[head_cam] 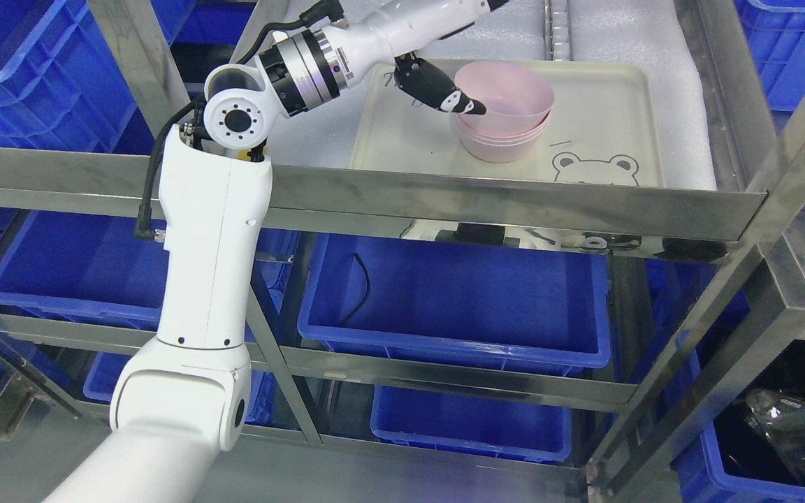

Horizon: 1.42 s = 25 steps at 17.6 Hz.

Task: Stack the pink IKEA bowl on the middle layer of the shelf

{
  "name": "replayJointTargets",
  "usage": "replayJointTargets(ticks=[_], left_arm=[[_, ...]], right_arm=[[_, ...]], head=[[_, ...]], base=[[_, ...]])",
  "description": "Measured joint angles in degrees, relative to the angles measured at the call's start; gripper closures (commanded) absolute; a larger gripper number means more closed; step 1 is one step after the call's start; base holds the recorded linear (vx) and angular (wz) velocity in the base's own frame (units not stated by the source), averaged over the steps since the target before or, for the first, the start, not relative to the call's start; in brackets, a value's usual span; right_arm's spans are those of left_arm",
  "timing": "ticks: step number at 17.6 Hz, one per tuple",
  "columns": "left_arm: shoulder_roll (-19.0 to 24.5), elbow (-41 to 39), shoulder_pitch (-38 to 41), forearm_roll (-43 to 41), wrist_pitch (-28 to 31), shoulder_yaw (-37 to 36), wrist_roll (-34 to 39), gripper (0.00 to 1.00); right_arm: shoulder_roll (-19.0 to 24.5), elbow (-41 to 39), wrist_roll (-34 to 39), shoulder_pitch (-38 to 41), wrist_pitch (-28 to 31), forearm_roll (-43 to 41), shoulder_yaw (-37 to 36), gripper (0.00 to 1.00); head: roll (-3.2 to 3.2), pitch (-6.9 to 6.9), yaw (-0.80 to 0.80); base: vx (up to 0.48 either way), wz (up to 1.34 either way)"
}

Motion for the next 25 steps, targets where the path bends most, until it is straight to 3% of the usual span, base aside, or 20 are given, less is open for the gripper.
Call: replayJointTargets(ticks=[3,7,10,16,25], left_arm=[[0.0,-0.8,2.3,6.1,0.2,-3.7,7.5,0.0],[0.0,-2.0,7.0,10.0,-3.7,-11.4,10.6,0.0],[0.0,-2.7,13.0,11.6,-6.9,-16.6,10.4,0.0],[0.0,-3.6,26.4,12.9,-14.2,-22.1,3.4,0.0],[0.0,-1.1,43.5,13.8,-15.0,-20.9,4.3,0.0]], right_arm=[[0.0,0.0,0.0,0.0,0.0,0.0,0.0,0.0],[0.0,0.0,0.0,0.0,0.0,0.0,0.0,0.0],[0.0,0.0,0.0,0.0,0.0,0.0,0.0,0.0],[0.0,0.0,0.0,0.0,0.0,0.0,0.0,0.0],[0.0,0.0,0.0,0.0,0.0,0.0,0.0,0.0]], head=[[0.0,0.0,0.0],[0.0,0.0,0.0],[0.0,0.0,0.0],[0.0,0.0,0.0],[0.0,0.0,0.0]], base=[[0.0,0.0],[0.0,0.0],[0.0,0.0],[0.0,0.0],[-0.001,-0.01]])
